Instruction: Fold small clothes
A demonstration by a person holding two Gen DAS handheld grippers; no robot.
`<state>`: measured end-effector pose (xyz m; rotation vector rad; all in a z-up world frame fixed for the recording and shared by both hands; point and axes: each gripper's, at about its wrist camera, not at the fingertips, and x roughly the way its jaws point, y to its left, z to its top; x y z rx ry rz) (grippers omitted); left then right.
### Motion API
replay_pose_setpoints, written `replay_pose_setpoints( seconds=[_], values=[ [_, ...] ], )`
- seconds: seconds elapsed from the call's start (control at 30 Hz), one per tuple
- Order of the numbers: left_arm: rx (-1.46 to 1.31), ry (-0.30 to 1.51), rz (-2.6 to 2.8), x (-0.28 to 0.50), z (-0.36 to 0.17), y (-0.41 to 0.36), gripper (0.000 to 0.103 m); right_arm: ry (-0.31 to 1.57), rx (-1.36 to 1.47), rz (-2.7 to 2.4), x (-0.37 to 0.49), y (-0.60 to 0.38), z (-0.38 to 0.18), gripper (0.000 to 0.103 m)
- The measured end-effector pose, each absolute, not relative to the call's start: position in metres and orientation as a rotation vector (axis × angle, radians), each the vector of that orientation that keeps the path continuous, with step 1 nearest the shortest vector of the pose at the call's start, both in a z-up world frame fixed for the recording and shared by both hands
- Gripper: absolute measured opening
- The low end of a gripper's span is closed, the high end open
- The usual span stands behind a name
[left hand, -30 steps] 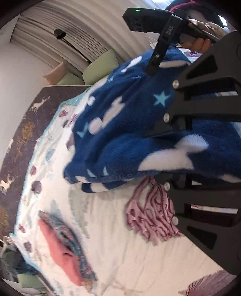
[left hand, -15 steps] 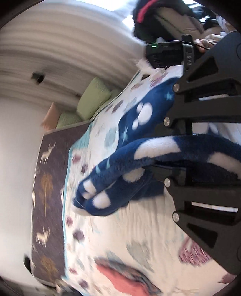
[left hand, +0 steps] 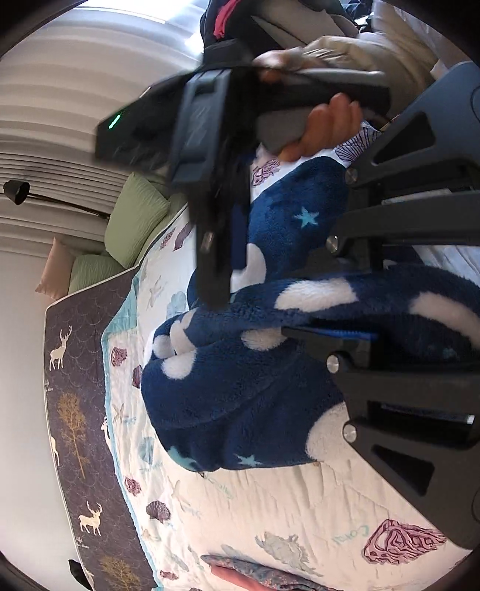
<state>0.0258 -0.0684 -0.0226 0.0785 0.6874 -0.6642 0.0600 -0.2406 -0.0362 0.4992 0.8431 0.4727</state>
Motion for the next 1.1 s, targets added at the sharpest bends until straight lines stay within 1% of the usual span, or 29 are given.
replay_pose_setpoints(
  seconds=[0.2, 0.23, 0.27, 0.3, 0.33, 0.37, 0.4, 0.43, 0.47, 0.5, 0.57, 0.6, 0.63, 0.67, 0.73, 0.87, 1.0, 1.1],
  values=[
    [0.142, 0.666, -0.651, 0.019, -0.025, -0.084, 0.022, 0.971, 0.363, 0.529, 0.097, -0.195, -0.033, 0.085],
    [0.152, 0.658, -0.648, 0.017, -0.025, -0.085, 0.024, 0.985, 0.345, 0.510, 0.102, -0.191, -0.035, 0.082],
    [0.162, 0.646, -0.638, 0.014, -0.024, -0.085, 0.027, 0.986, 0.325, 0.478, 0.105, -0.189, -0.036, 0.054],
    [0.172, 0.630, -0.620, 0.010, -0.022, -0.083, 0.034, 0.984, 0.319, 0.472, 0.104, -0.189, -0.036, 0.037],
    [0.179, 0.622, -0.603, 0.005, -0.019, -0.080, 0.044, 0.983, 0.336, 0.485, 0.105, -0.191, -0.036, 0.031],
    [0.185, 0.611, -0.595, -0.001, -0.017, -0.076, 0.052, 0.965, 0.353, 0.488, 0.101, -0.193, -0.034, 0.029],
    [0.196, 0.588, -0.581, -0.009, -0.014, -0.072, 0.068, 0.946, 0.340, 0.479, 0.097, -0.193, -0.030, 0.028],
    [0.217, 0.541, -0.564, -0.021, -0.010, -0.067, 0.076, 0.935, 0.326, 0.472, 0.094, -0.193, -0.028, 0.028],
    [0.241, 0.501, -0.559, -0.031, -0.010, -0.064, 0.076, 0.926, 0.304, 0.468, 0.092, -0.192, -0.025, 0.028],
    [0.272, 0.477, -0.557, -0.038, -0.010, -0.061, 0.076, 0.927, 0.294, 0.472, 0.094, -0.192, -0.024, 0.028],
    [0.308, 0.495, -0.560, -0.042, -0.018, -0.061, 0.076, 0.930, 0.288, 0.473, 0.095, -0.190, -0.020, 0.028],
    [0.309, 0.522, -0.562, -0.040, -0.024, -0.063, 0.073, 0.932, 0.290, 0.473, 0.097, -0.189, -0.019, 0.028],
    [0.308, 0.551, -0.555, -0.037, -0.031, -0.064, 0.053, 0.934, 0.294, 0.474, 0.099, -0.188, -0.018, 0.028],
    [0.309, 0.567, -0.549, -0.034, -0.035, -0.064, 0.039, 0.934, 0.299, 0.472, 0.100, -0.187, -0.017, 0.028],
    [0.269, 0.582, -0.560, -0.030, -0.034, -0.059, 0.031, 0.923, 0.287, 0.466, 0.100, -0.185, -0.015, 0.028],
    [0.207, 0.560, -0.632, -0.032, -0.010, -0.061, 0.030, 0.880, 0.277, 0.471, 0.097, -0.194, -0.002, 0.028],
    [0.245, 0.464, -0.739, -0.040, 0.012, -0.103, 0.030, 0.797, 0.252, 0.446, 0.085, -0.223, 0.036, 0.028],
    [0.258, 0.439, -0.830, -0.041, 0.014, -0.137, 0.030, 0.750, 0.203, 0.391, 0.072, -0.253, 0.060, 0.028]
  ],
)
